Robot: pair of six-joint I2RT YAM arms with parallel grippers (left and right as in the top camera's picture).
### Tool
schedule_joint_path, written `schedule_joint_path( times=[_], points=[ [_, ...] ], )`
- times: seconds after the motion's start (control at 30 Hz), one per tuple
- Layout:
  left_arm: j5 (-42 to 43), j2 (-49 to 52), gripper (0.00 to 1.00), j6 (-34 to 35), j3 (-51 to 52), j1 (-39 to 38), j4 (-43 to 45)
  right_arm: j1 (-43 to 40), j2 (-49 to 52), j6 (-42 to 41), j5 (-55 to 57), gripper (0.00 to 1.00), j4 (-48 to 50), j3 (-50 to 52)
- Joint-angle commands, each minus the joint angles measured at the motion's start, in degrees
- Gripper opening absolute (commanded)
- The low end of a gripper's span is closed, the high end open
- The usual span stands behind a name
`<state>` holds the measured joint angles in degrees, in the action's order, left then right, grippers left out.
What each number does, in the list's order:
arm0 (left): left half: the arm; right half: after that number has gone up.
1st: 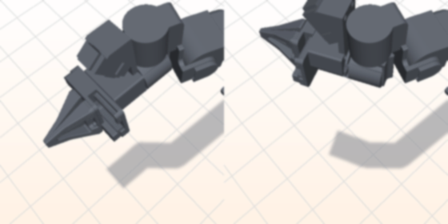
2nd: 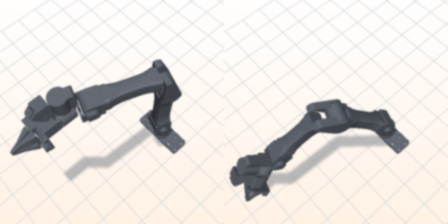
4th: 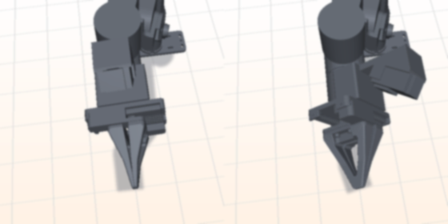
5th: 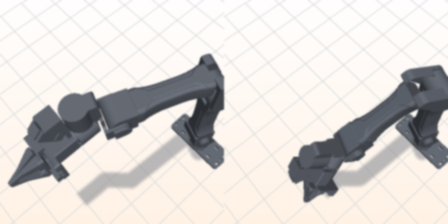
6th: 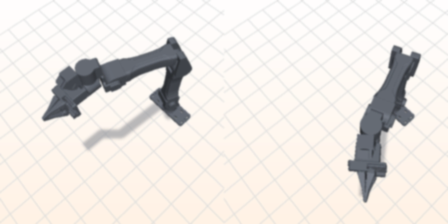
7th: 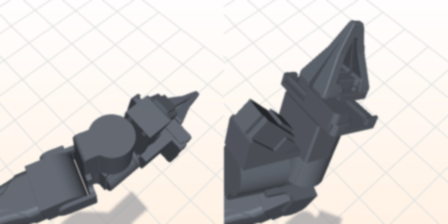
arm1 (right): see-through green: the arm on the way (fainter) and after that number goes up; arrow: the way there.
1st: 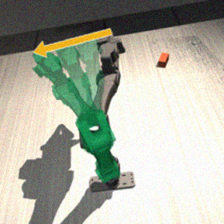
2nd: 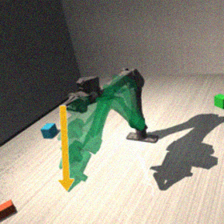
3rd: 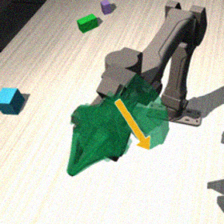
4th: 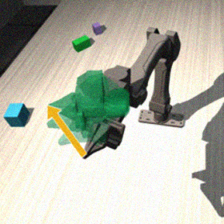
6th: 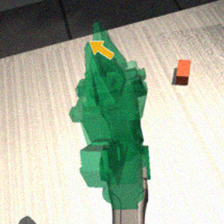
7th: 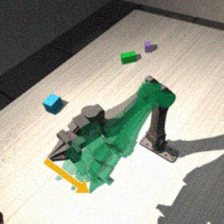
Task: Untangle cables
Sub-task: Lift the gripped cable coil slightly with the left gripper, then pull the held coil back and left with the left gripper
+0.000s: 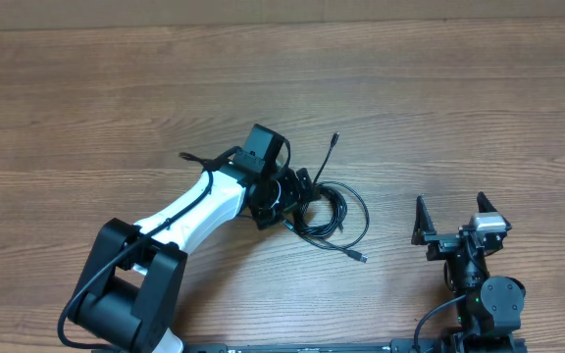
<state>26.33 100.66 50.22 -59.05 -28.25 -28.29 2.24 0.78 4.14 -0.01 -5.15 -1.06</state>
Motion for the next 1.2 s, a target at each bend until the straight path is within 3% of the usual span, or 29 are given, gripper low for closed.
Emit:
schedule_joint_path(
  times=[0.0,0.07,0.13,0.2,0.5,0.63,0.93,1.17],
  points=[
    [-2.25,0.48,0.73,-15.06,-0.9,-0.07,-0.66,-0.17,-0.61,0.63,-0.13,1.0,0.42,0.61],
    [-4.59,0.48,0.64,-16.9,-0.9,-0.2,-2.05,-0.17,-0.61,0.63,-0.11,1.0,0.39,0.61],
    [-7.04,0.48,0.45,-16.9,-0.81,-0.37,-3.48,-0.17,-0.61,0.63,-0.11,1.0,0.42,0.61],
    [-10.58,0.5,0.34,-17.25,-0.68,-0.94,-4.48,-0.17,-0.61,0.63,-0.13,1.0,0.42,0.61],
    [-17.14,0.5,0.36,-24.3,-0.55,-5.68,-0.61,-0.17,-0.61,0.63,-0.13,1.0,0.42,0.61],
    [-22.25,0.55,0.21,-24.96,-0.55,-7.98,-0.22,-0.17,-0.61,0.63,-0.13,1.0,0.39,0.61],
    [-26.93,1.05,0.28,-24.96,-0.44,-9.29,-0.15,-0.17,-0.61,0.63,-0.13,1.0,0.42,0.61],
    [-26.47,6.12,0.26,-24.94,-0.44,-9.33,0.7,-0.17,-0.61,0.63,-0.13,1.0,0.39,0.61]
  ],
)
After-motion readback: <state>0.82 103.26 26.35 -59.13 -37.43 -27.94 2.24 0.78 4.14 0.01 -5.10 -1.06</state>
